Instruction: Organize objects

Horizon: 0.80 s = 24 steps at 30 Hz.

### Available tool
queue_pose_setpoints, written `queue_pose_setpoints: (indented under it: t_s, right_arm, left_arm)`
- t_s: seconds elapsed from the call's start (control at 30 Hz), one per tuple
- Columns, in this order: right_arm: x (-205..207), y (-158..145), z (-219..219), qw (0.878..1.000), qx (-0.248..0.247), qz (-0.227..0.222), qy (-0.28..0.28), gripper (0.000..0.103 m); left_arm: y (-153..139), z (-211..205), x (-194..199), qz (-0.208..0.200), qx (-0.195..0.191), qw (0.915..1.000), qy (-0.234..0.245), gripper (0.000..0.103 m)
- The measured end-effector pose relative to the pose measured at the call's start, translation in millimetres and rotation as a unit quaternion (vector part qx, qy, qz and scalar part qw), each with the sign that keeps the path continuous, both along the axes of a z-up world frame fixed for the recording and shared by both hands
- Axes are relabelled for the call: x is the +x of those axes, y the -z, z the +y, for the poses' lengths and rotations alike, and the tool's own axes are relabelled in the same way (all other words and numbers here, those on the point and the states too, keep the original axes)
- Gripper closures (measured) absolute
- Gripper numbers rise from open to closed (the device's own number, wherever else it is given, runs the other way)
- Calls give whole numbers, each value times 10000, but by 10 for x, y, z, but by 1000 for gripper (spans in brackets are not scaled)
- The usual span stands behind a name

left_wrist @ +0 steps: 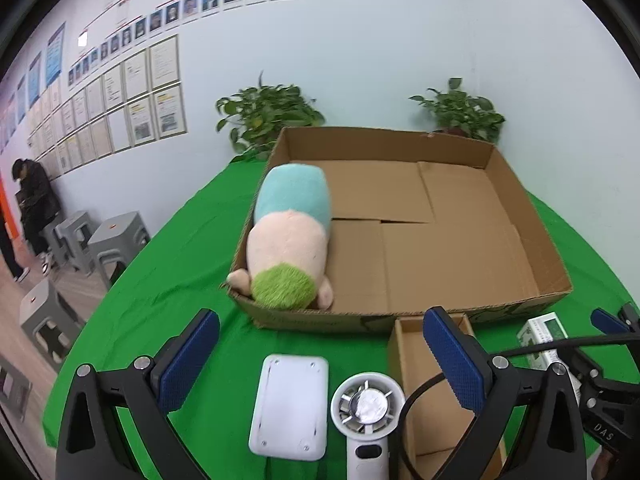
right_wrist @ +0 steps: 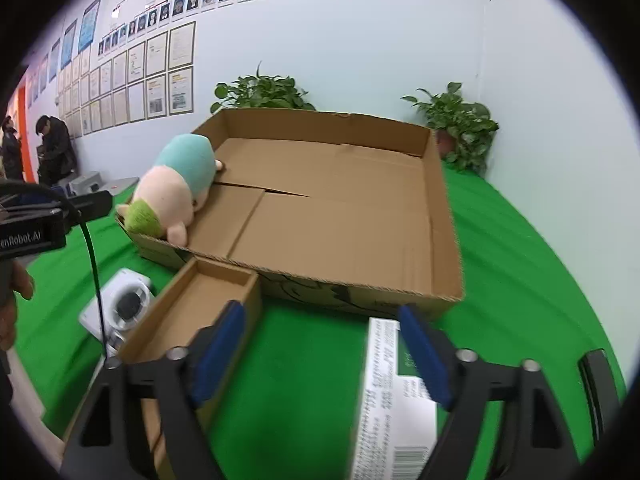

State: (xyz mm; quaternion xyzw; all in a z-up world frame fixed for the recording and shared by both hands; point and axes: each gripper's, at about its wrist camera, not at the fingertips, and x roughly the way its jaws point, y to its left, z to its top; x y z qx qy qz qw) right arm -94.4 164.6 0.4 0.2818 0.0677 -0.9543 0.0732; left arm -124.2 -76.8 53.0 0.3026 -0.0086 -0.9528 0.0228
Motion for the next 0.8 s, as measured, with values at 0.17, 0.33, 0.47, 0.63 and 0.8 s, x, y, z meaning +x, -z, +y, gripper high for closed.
queue_pose_setpoints:
  t_s: [0.17,0.33,0.47,0.63,0.8]
  right_arm:
    - [79,112,49,9998,-28,-147,110,96]
    - [151,143,48,9997,-191,-159,48,97]
    - [205,152,12,9997,-116,-226,18,36]
    - [295,103,108,9988,-455,-187,62,6]
    - [387,62,235,9977,-663,-140,36,0]
  left_arm:
    - [160,-67,201,5,173,9996,210,22]
    - [252,-2,335,-159,103,9990,411,81]
    - [206,-70,402,-53,392,9982,443,66]
    - [56,-97,565,407,326,9982,303,1]
    - [33,-96,596,255,233,9983,480,1]
